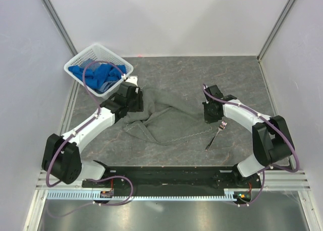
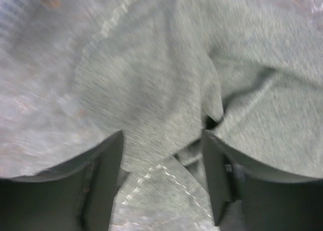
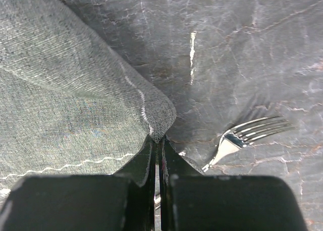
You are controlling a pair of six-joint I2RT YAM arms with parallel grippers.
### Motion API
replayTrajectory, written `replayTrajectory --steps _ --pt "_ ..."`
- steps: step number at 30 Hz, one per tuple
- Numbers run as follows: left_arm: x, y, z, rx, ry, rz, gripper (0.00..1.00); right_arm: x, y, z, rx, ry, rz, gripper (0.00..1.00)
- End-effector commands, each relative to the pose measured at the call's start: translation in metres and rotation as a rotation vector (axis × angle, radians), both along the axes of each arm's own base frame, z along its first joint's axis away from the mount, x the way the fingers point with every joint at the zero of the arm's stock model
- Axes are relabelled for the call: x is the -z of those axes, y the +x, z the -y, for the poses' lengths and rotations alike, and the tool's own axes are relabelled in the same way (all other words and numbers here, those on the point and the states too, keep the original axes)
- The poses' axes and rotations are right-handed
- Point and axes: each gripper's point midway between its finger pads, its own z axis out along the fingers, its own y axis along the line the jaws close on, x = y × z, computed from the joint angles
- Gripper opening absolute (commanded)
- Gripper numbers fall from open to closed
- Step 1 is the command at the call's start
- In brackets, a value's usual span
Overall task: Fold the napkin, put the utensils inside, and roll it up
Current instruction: Flatten the napkin out
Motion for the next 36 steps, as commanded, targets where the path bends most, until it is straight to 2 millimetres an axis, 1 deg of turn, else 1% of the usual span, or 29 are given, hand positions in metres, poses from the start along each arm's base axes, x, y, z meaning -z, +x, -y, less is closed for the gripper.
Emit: replayTrajectory --steps 1,3,4,8,13,14,15,16,17,20,21,22,25,29,32,36 --pt "0.049 -0.027 0.017 0.018 -0.085 -0.175 0.57 -0.006 0.014 -0.011 -0.028 0.047 0.035 0.0" --pt "0.06 -0.035 0.021 0.035 -0.105 -0.222 0.49 -0.005 0.014 -0.012 -0.034 0.053 0.034 0.0" --pt "0.065 -0.038 0.023 0.043 -0.108 -0.238 0.48 -0.004 0.014 -0.012 -0.036 0.054 0.032 0.0" --pt "0.078 -0.043 0.025 0.053 -0.111 -0.285 0.48 -0.001 0.011 -0.013 -0.04 0.06 0.027 0.0" --pt "0.094 -0.035 0.019 0.028 -0.069 -0.31 0.48 0.0 0.009 -0.014 -0.044 0.07 0.023 0.0" --pt "0.095 -0.035 0.019 0.029 -0.067 -0.313 0.48 0.0 0.008 -0.014 -0.045 0.069 0.023 0.0" --pt "0.095 -0.035 0.019 0.029 -0.066 -0.32 0.44 0.0 0.008 -0.013 -0.042 0.066 0.025 0.0" --pt "0.095 -0.037 0.021 0.033 -0.069 -0.323 0.44 0.0 0.008 -0.013 -0.041 0.064 0.025 0.0" --pt "0.09 -0.038 0.023 0.031 -0.087 -0.311 0.44 0.0 0.008 -0.013 -0.041 0.065 0.027 0.0" --pt "0.088 -0.044 0.029 0.052 -0.131 -0.3 0.45 0.003 0.007 -0.012 -0.036 0.063 0.019 0.0" --pt "0.088 -0.045 0.028 0.051 -0.129 -0.302 0.45 0.003 0.007 -0.013 -0.038 0.065 0.018 0.0" --pt "0.09 -0.05 0.031 0.064 -0.145 -0.322 0.46 0.004 0.008 -0.014 -0.04 0.07 0.014 0.0" --pt "0.091 -0.059 0.032 0.06 -0.157 -0.329 0.47 0.004 0.008 -0.015 -0.042 0.07 0.013 0.0" --pt "0.086 -0.065 0.033 0.062 -0.162 -0.308 0.48 0.004 0.007 -0.014 -0.04 0.072 0.011 0.0" --pt "0.089 -0.069 0.032 0.061 -0.155 -0.316 0.53 0.005 0.006 -0.016 -0.042 0.08 0.005 0.0" --pt "0.099 -0.074 0.029 0.055 -0.133 -0.356 0.55 0.003 0.007 -0.016 -0.038 0.083 0.009 0.0"
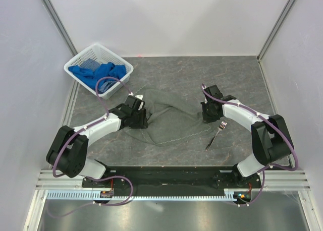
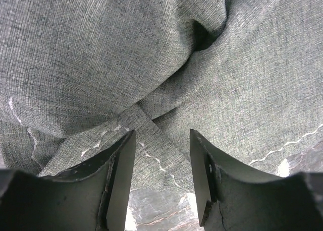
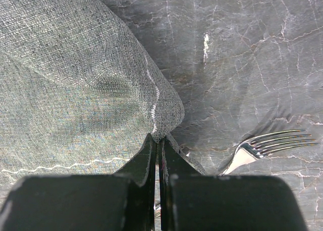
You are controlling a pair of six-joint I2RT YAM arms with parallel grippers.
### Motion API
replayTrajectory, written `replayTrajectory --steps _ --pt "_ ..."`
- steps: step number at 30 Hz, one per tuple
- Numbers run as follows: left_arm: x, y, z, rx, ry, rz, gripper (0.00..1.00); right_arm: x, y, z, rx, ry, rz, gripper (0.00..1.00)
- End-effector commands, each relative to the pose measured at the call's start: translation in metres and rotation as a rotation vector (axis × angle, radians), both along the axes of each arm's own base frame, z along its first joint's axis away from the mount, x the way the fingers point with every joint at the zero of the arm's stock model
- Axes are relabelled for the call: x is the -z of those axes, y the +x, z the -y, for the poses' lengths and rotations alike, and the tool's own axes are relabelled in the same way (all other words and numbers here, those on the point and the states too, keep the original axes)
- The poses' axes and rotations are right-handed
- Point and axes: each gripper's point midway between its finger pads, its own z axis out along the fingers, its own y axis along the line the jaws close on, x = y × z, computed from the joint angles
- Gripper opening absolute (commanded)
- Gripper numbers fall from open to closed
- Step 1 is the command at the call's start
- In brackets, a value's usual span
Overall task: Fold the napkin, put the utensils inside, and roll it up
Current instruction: Flatten the napkin out
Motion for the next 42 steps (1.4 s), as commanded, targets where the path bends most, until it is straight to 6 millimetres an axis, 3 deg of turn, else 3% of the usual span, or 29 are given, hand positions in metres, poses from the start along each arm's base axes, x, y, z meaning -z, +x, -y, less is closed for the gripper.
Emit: replayTrajectory --steps 1,12,17,22,23,27,30,31,35,38,42 --pt "0.003 -0.001 -0.003 -0.04 0.007 -0.012 0.55 -0.003 0.005 -0.003 0.003 0.022 0.021 0.0" --pt "0.019 -0.011 -0.007 -0.036 0.032 -0.063 0.5 -0.005 0.003 -0.003 0.003 0.023 0.022 0.01" --pt "0.015 -0.012 -0.009 -0.041 0.025 -0.046 0.33 -0.006 0.002 -0.003 0.003 0.028 0.026 0.01" --pt "0.018 -0.016 -0.01 -0.041 0.025 -0.056 0.23 -0.011 0.004 -0.004 0.005 0.034 0.038 0.01" --pt "0.019 -0.017 -0.011 -0.042 0.027 -0.055 0.15 -0.011 0.004 -0.004 0.005 0.034 0.038 0.01" --pt "0.002 -0.01 -0.011 -0.058 0.009 0.0 0.02 -0.019 0.007 -0.005 0.007 0.042 0.058 0.01" --pt "-0.032 0.003 -0.013 -0.093 -0.023 0.111 0.02 -0.027 0.016 -0.005 0.007 0.033 0.084 0.01" --pt "-0.051 0.011 -0.018 -0.121 -0.03 0.179 0.02 -0.033 0.021 -0.006 0.009 0.03 0.098 0.01" --pt "-0.089 0.029 -0.043 -0.197 -0.032 0.321 0.02 -0.044 0.033 -0.004 0.02 0.013 0.13 0.02" --pt "-0.096 0.039 -0.065 -0.246 -0.04 0.345 0.02 -0.045 0.035 -0.006 0.019 0.017 0.131 0.03" --pt "-0.104 0.042 -0.072 -0.273 -0.054 0.374 0.02 -0.045 0.031 -0.007 0.027 0.028 0.116 0.02"
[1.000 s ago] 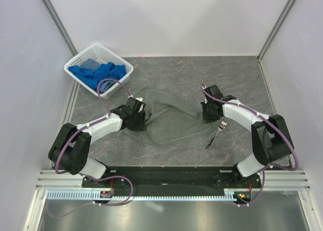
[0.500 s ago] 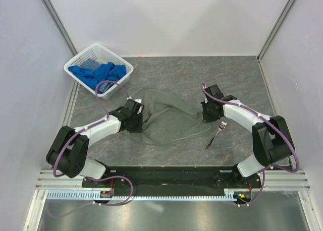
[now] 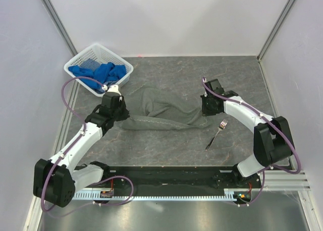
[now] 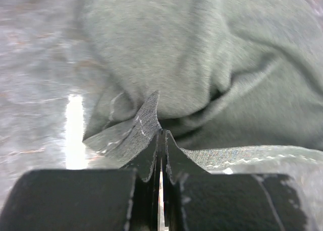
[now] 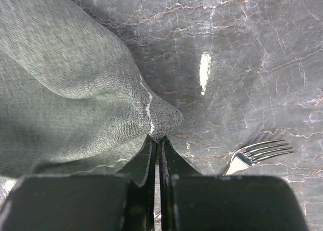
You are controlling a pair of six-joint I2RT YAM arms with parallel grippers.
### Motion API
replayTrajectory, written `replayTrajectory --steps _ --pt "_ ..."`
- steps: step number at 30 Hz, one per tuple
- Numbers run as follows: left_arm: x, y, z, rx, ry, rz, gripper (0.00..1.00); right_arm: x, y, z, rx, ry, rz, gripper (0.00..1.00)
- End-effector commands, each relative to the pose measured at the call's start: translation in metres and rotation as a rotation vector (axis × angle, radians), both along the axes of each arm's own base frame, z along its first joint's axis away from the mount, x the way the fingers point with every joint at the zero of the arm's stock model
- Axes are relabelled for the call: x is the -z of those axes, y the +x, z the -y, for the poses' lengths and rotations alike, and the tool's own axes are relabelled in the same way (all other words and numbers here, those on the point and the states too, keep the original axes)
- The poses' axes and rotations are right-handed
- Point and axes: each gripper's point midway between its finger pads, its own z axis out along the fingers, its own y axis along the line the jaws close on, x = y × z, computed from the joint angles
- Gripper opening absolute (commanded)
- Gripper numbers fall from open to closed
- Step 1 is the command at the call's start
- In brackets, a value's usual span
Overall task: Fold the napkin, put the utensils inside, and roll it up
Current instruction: Flatten the napkin out
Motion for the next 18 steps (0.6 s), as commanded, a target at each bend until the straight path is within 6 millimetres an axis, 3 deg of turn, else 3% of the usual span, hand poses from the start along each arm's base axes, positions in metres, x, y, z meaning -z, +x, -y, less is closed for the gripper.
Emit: replayTrajectory --steps 1,4,7,8,9,10,12,13,15,16,18 --pt "-0.025 0.014 -0.011 -0.044 0.004 0.094 0.02 -0.015 0.004 -0.005 0.005 0.032 0.025 0.0" --pt "-0.052 0.02 -0.013 -0.052 -0.006 0.178 0.02 -0.032 0.003 -0.009 0.001 0.067 0.053 0.0" --pt "-0.109 0.032 -0.016 -0.058 -0.012 0.337 0.02 -0.076 0.014 -0.012 0.0 0.102 0.16 0.0" --pt "-0.124 0.035 -0.017 -0.059 -0.005 0.376 0.02 -0.106 0.021 -0.015 -0.005 0.13 0.236 0.0" --pt "-0.143 0.038 -0.016 -0.053 -0.013 0.432 0.02 -0.122 0.023 -0.016 -0.009 0.146 0.276 0.0" --pt "-0.173 0.039 -0.013 -0.037 -0.033 0.502 0.02 -0.147 0.029 -0.018 -0.012 0.169 0.336 0.0" --pt "-0.21 0.04 -0.011 -0.003 -0.031 0.6 0.02 -0.188 0.031 -0.022 -0.037 0.217 0.452 0.0" --pt "-0.24 0.038 -0.011 0.001 -0.041 0.671 0.02 -0.21 0.031 -0.025 -0.064 0.239 0.509 0.0" --pt "-0.274 0.033 -0.013 0.018 -0.032 0.76 0.02 -0.252 0.026 -0.025 -0.093 0.278 0.633 0.0" --pt "-0.306 0.024 -0.016 0.016 -0.046 0.84 0.02 -0.272 0.022 -0.025 -0.114 0.285 0.688 0.0" --pt "-0.335 0.013 -0.016 0.041 -0.04 0.918 0.02 -0.31 0.008 -0.022 -0.146 0.314 0.799 0.0"
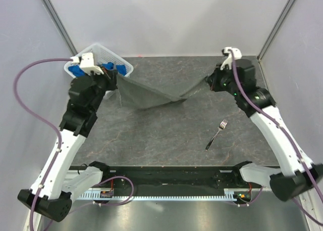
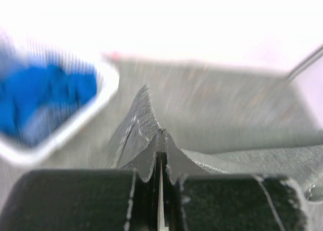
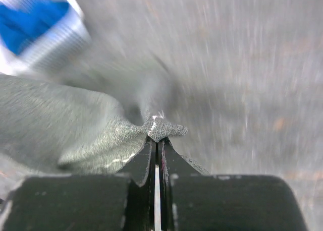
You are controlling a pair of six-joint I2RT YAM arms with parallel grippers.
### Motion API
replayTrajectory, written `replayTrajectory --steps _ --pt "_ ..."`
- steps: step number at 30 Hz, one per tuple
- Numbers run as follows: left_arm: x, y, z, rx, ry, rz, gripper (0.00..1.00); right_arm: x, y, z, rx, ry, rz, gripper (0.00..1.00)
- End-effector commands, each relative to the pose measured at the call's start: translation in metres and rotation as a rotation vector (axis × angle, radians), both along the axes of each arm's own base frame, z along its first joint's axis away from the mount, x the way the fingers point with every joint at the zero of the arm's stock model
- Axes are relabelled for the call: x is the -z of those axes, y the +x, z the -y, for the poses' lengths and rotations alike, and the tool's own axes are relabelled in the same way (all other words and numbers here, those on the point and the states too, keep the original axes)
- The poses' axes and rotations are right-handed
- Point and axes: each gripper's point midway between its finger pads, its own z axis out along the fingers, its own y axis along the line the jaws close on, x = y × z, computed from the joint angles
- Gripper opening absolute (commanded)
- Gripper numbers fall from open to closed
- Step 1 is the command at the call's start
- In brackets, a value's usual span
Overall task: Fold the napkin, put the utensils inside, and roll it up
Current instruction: Flatten the napkin out
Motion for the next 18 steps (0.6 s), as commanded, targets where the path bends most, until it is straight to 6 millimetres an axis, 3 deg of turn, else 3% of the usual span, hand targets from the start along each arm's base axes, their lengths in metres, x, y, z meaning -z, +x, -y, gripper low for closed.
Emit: replayTrajectory --steps 1,4,7,11,15,16,18 --pt "-0.123 -0.031 -0.011 0.02 0.022 0.349 0.02 -0.103 -0.022 0.001 -0.07 0.065 0.301 0.0" --pt "-0.163 -0.057 -0.017 0.029 0.023 0.455 0.02 -0.151 -0.046 0.011 -0.074 0.095 0.431 0.0" --pt "-0.191 -0.08 -0.023 0.035 0.003 0.533 0.02 -0.183 -0.067 0.018 -0.076 0.123 0.512 0.0" --pt "-0.214 -0.093 -0.023 0.052 -0.01 0.597 0.02 -0.191 -0.064 0.029 0.002 0.134 0.508 0.0" --pt "-0.204 -0.061 -0.012 0.057 0.008 0.545 0.02 -0.173 -0.037 0.038 0.102 0.087 0.446 0.0" --pt "-0.193 -0.041 -0.007 0.056 0.023 0.506 0.02 -0.166 -0.028 0.038 0.118 0.068 0.426 0.0" --pt "-0.182 -0.022 -0.006 0.028 0.037 0.465 0.02 -0.162 -0.02 0.042 0.15 0.05 0.418 0.0"
